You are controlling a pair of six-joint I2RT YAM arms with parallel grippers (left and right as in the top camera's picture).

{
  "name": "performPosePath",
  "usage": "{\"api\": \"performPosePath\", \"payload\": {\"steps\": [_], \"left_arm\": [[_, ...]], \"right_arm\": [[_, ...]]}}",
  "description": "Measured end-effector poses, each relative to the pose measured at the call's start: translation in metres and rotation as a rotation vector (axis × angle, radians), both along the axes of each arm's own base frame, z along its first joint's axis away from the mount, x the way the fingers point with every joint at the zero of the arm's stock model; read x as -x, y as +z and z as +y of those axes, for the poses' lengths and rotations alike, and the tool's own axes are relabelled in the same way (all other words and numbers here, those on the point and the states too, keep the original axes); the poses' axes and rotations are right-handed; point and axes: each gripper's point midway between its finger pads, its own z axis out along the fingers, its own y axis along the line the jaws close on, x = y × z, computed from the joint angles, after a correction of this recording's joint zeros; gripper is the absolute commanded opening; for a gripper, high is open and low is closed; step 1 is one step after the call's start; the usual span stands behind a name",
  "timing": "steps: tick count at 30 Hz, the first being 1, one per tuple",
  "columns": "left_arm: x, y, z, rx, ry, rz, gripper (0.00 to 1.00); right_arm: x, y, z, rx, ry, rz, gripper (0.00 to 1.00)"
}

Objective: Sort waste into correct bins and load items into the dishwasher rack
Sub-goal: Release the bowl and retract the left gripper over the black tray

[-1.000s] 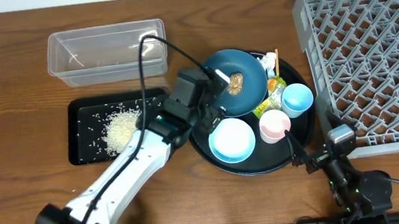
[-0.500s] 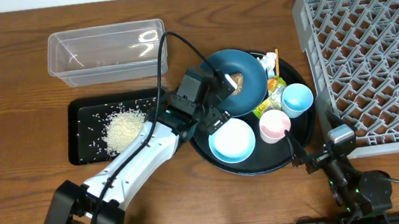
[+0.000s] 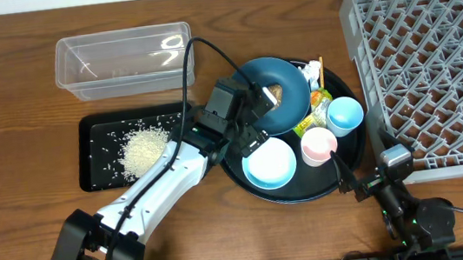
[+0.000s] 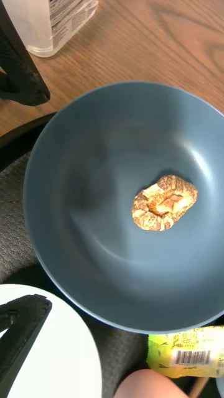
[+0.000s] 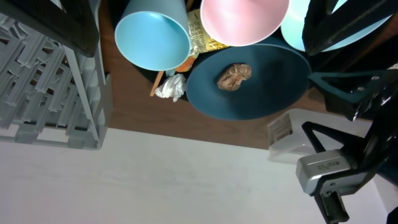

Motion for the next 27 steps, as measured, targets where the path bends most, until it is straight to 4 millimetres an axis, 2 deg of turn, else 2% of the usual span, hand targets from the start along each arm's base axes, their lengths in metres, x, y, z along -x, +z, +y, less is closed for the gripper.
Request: {"api": "performPosePath", "payload": {"steps": [3, 6, 10, 13, 17, 23, 24, 27], "left_arm": [[-0.004, 0.012, 0.003, 0.057, 0.074, -0.002, 0.98], [-0.01, 0.046, 0.014, 0.156, 0.181, -0.032, 0.98], [-0.007, 0.099, 0.046, 0.271, 0.317, -0.08, 0.98], [0.006, 0.121, 0.072, 0.298, 0.388, -0.084, 0.98], [0.022, 0.129, 0.11, 0.303, 0.514, -0.054, 0.98], [0.021, 0.141, 0.189, 0.424, 0.879, -0.041, 0.98], [0.022, 0.141, 0.203, 0.436, 0.94, -0.04, 0.98], [0.028, 0.133, 0.224, 0.443, 1.045, -0.006, 0.98]], "right_arm": [[0.0, 0.0, 0.0, 0.0, 0.0, 0.0, 0.99], [0.0, 0.0, 0.0, 0.0, 0.0, 0.0, 0.99], [0.0, 0.0, 0.0, 0.0, 0.0, 0.0, 0.99], [0.0, 0.0, 0.0, 0.0, 0.0, 0.0, 0.99], [0.0, 0.0, 0.0, 0.0, 0.0, 0.0, 0.99], [0.0, 0.0, 0.0, 0.0, 0.0, 0.0, 0.99], [0.0, 0.0, 0.0, 0.0, 0.0, 0.0, 0.99], [0.0, 0.0, 0.0, 0.0, 0.0, 0.0, 0.99]]}}
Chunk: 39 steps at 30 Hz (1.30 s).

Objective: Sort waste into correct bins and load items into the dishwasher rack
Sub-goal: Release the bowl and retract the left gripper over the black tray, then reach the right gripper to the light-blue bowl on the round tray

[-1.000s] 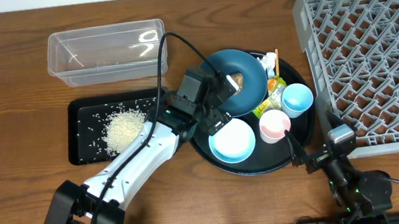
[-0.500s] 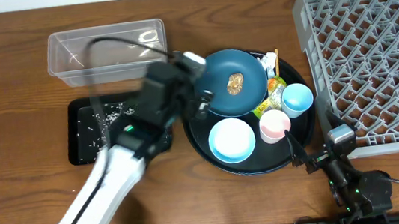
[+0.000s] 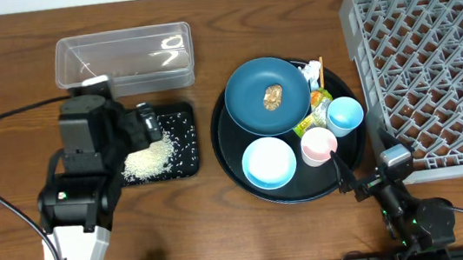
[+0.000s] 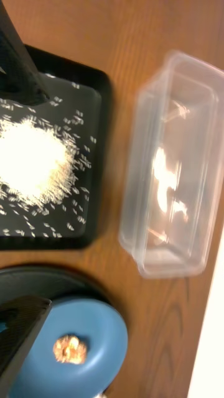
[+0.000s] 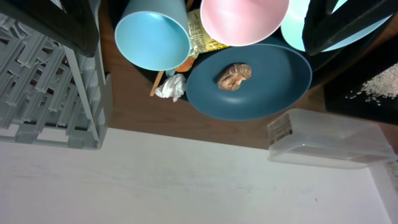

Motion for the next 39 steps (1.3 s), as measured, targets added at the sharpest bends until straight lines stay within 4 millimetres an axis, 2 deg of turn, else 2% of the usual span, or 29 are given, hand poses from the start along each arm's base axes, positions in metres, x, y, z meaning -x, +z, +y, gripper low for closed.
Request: {"api": "performPosePath", "payload": {"steps": [4, 6, 10, 14, 20, 26, 32, 39], "left_arm": [[0.011, -0.012, 0.008, 0.017, 0.044, 0.068, 0.98], [0.015, -0.016, 0.008, 0.02, 0.049, 0.091, 0.98], [0.019, -0.02, 0.009, 0.026, 0.058, 0.116, 0.98], [0.019, -0.02, 0.009, 0.028, 0.059, 0.117, 0.98], [0.015, -0.017, 0.008, 0.032, 0.06, 0.094, 0.98], [0.013, -0.015, 0.008, 0.032, 0.06, 0.084, 0.98], [0.012, -0.013, 0.01, 0.035, 0.068, 0.074, 0.98], [0.011, -0.012, 0.036, 0.053, 0.167, 0.065, 0.98]], "right_arm": [[0.001, 0.01, 0.003, -0.02, 0.019, -0.036, 0.99], [0.005, 0.016, 0.014, -0.081, 0.085, -0.036, 0.99], [0.025, 0.014, 0.045, -0.281, 0.293, 0.091, 0.99], [0.039, 0.016, 0.061, -0.489, 0.406, 0.237, 0.99], [0.056, 0.054, 0.073, -0.613, 0.553, 0.202, 0.99], [0.062, 0.061, 0.076, -0.625, 0.567, 0.257, 0.99], [0.061, 0.086, 0.071, -0.549, 0.481, 0.347, 0.99], [0.041, 0.116, 0.05, -0.363, 0.277, 0.422, 0.99]]}}
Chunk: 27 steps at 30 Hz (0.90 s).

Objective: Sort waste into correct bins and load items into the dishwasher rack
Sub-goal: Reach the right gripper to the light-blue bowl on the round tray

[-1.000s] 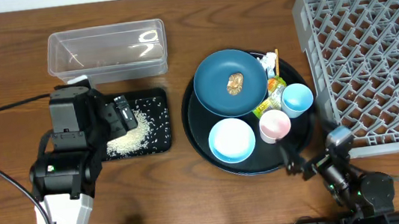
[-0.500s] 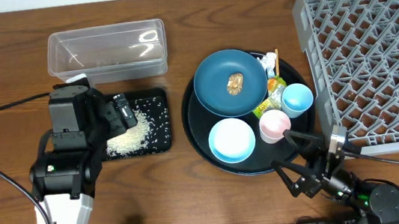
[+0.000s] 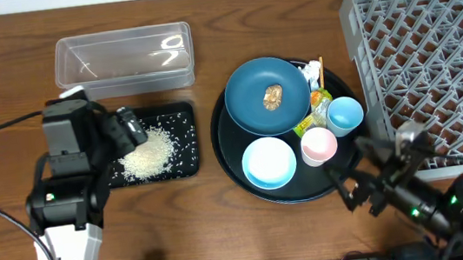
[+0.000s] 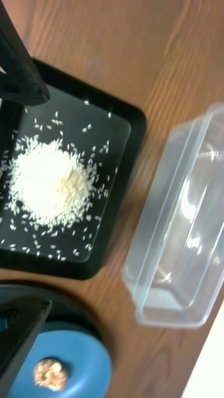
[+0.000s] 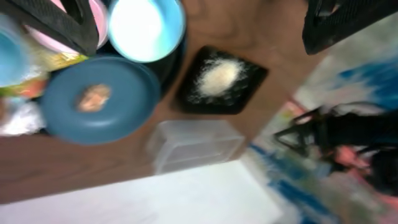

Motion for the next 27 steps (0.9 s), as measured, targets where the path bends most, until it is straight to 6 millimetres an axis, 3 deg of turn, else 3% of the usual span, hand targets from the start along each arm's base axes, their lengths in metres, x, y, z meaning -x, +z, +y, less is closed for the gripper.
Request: {"api": "performPosePath", "payload": {"steps": [5, 9, 18, 23, 27], "left_arm": [[0.003, -0.002, 0.016, 0.003, 0.055, 0.012, 0.98], [0.004, -0.003, 0.018, 0.004, 0.063, 0.016, 0.98], [0.009, -0.006, 0.022, -0.013, 0.08, 0.039, 0.98], [0.015, -0.01, 0.03, -0.047, 0.112, 0.07, 0.98], [0.024, -0.017, 0.031, -0.056, 0.12, 0.114, 0.98]], "right_arm": [[-0.02, 0.015, -0.001, 0.114, -0.029, 0.014, 0.99], [-0.034, 0.002, 0.02, 0.194, 0.027, 0.043, 0.99], [-0.041, -0.061, 0.104, 0.486, 0.164, 0.111, 0.99], [-0.05, -0.091, 0.135, 0.652, 0.21, 0.185, 0.99], [-0.057, -0.117, 0.146, 0.785, 0.236, 0.284, 0.99]]}}
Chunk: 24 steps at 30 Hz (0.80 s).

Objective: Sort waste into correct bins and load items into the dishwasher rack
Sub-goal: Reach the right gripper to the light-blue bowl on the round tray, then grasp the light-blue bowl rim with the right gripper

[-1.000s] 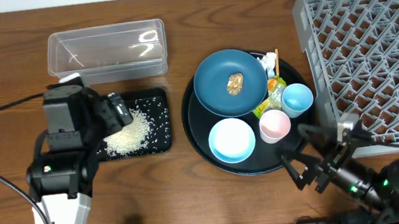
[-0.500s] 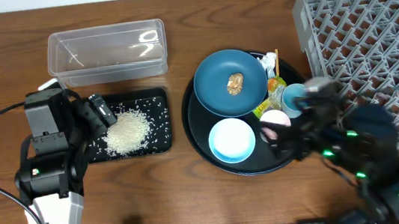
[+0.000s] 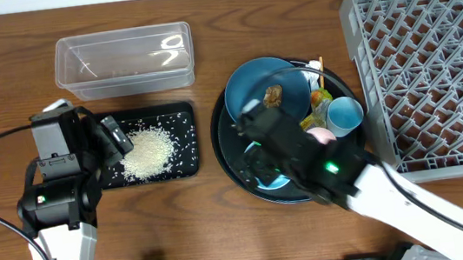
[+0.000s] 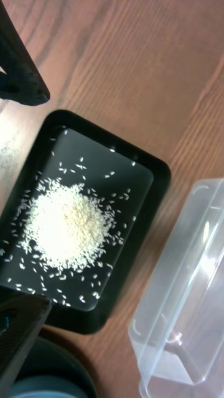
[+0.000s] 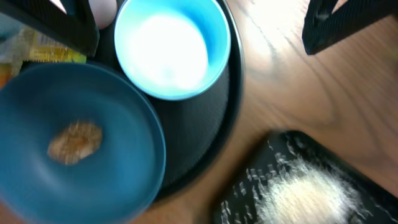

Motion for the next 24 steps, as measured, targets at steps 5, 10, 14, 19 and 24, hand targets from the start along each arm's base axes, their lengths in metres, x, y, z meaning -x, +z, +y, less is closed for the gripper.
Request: {"api": "performPosePath", "payload": {"steps": [5, 10, 14, 19, 24], "left_arm": [[0.004, -0.003, 0.001, -0.007, 0.007, 0.019, 0.98], [0.004, -0.003, 0.002, -0.008, 0.008, 0.019, 0.98], [0.004, -0.003, 0.002, -0.009, 0.009, 0.019, 0.98], [0.004, -0.003, 0.002, -0.009, 0.009, 0.019, 0.98], [0.004, -0.003, 0.002, -0.009, 0.009, 0.019, 0.98]], "right_arm": [[0.001, -0.025, -0.003, 0.169, 0.006, 0.126, 0.92], [0.008, -0.036, 0.006, 0.179, 0.04, 0.217, 0.91], [0.02, -0.057, 0.015, 0.182, 0.072, 0.31, 0.89], [0.035, -0.09, 0.02, 0.244, 0.104, 0.411, 0.9], [0.042, -0.115, 0.02, 0.291, 0.106, 0.473, 0.8]]}}
